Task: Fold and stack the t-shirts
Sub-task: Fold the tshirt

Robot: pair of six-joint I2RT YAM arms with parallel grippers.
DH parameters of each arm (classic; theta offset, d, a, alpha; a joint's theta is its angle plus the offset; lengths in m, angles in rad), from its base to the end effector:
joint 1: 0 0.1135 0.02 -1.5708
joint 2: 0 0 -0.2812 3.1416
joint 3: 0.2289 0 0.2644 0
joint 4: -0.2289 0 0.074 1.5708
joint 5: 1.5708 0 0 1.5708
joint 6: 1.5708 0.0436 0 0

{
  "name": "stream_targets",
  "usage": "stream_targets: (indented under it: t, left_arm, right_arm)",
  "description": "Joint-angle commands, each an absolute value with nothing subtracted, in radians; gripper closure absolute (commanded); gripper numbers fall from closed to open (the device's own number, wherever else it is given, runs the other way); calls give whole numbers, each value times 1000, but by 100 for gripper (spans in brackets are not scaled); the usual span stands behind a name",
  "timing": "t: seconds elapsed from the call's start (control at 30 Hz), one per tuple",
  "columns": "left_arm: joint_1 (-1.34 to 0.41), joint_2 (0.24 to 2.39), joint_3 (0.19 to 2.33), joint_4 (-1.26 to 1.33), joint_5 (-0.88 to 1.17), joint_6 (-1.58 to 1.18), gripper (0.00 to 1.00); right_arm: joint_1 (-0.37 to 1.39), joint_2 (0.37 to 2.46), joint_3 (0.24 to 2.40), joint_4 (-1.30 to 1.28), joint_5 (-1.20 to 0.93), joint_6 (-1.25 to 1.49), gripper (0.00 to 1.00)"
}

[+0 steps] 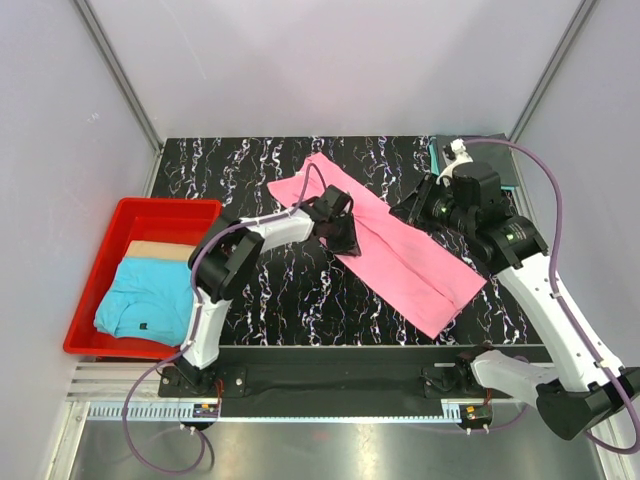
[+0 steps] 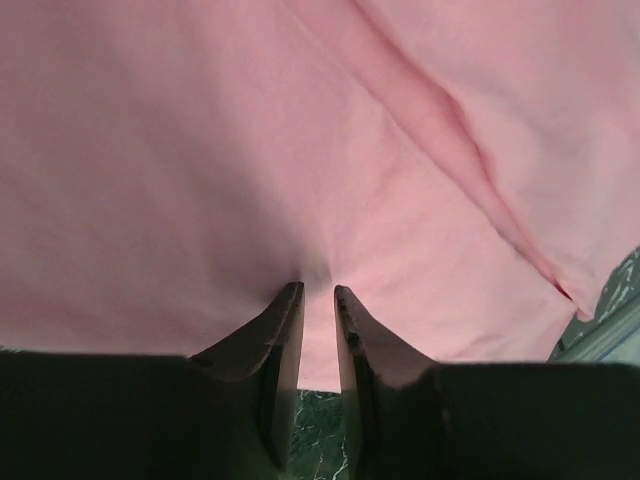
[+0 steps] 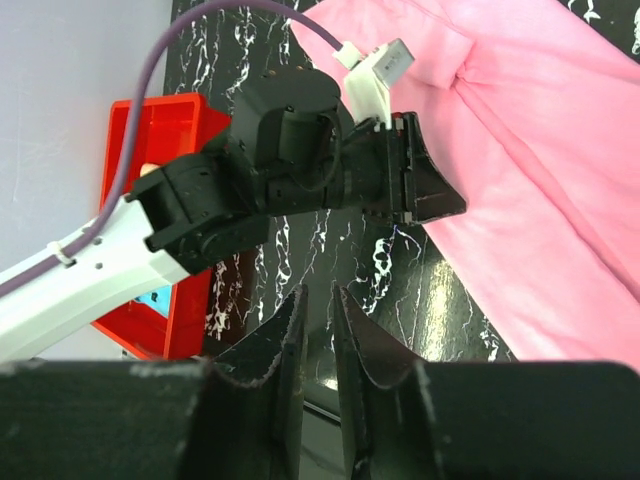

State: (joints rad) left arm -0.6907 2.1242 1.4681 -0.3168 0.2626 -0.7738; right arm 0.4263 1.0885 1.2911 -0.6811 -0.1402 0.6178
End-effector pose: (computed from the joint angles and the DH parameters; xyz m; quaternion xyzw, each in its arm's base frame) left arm 0.3580 -0.3106 0.1472 -0.0008 0.9482 -0.2883 0.1335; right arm 0.2103 0.1022 0.4193 0.0453 0.8520 0.3102 0.4193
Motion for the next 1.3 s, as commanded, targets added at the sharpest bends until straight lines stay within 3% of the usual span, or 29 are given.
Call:
stream_targets:
  t: [0.0, 0.23, 0.37, 0.63, 0.97, 1.27]
  left_arm:
    - [-661, 2135, 1500, -477, 130, -736, 74]
    - [-523, 2076, 1417, -509, 87, -681, 73]
    - [-428, 2088, 1526, -630, 81, -583, 71]
    - [-371, 1987, 1660, -661, 195, -558, 63]
    - [-437, 1795, 1284, -488, 307, -643, 64]
    - [-456, 1815, 1180, -520, 128, -655, 64]
  right_arm:
    - [422, 1097, 1285, -664, -127, 615, 77]
    - [420, 1131, 1263, -643, -126, 604, 77]
    - [419, 1160, 1195, -614, -103, 575, 77]
    - [416, 1320, 957, -479, -127, 581, 100]
    - [416, 1457, 801, -462, -61, 656, 100]
    - [417, 1447, 687, -451, 29, 742, 100]
